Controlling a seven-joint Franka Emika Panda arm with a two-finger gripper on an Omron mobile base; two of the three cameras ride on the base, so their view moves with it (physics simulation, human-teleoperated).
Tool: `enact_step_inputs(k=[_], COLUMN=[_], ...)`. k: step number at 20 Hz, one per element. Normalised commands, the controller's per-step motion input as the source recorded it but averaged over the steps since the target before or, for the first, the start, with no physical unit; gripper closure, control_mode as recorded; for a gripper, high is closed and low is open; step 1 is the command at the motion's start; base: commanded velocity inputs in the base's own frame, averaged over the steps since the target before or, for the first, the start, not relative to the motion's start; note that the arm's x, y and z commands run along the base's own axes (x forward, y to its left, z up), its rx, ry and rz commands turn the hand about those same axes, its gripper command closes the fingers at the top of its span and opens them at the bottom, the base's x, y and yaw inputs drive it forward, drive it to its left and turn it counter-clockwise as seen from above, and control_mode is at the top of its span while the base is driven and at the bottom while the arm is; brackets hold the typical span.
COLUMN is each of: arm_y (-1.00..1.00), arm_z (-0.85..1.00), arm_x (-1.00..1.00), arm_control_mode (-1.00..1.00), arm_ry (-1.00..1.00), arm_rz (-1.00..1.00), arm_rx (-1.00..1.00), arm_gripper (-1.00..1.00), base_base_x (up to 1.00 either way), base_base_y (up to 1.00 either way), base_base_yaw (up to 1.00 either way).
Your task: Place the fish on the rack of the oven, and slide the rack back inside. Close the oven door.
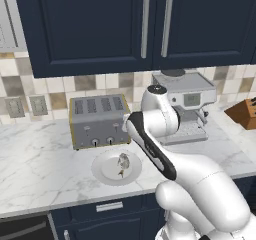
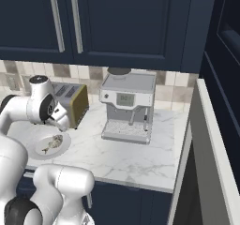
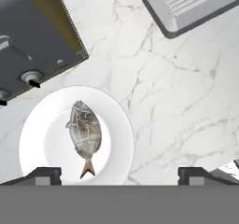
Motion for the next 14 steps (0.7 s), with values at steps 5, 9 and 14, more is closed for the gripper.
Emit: enact_step_inputs(k=[5,9,14], arm_y=[0.3,0.15,0.32], arm_z=[-0.39,-0.28,-0.37], arm_x=[-0.15,-0.36,-0.02], arm_control_mode=[-1.0,-1.0,-1.0], arm_ry=[0.15,0.12,0.05], arm_rz=[0.0,0.0,0.0], arm_rx=[0.01,0.0,0.0], arm_gripper=[-1.0,-1.0,-1.0], base_base_x=[0.0,0.0,0.0], base_base_y=[0.0,0.0,0.0], base_base_yaw=[0.0,0.0,0.0])
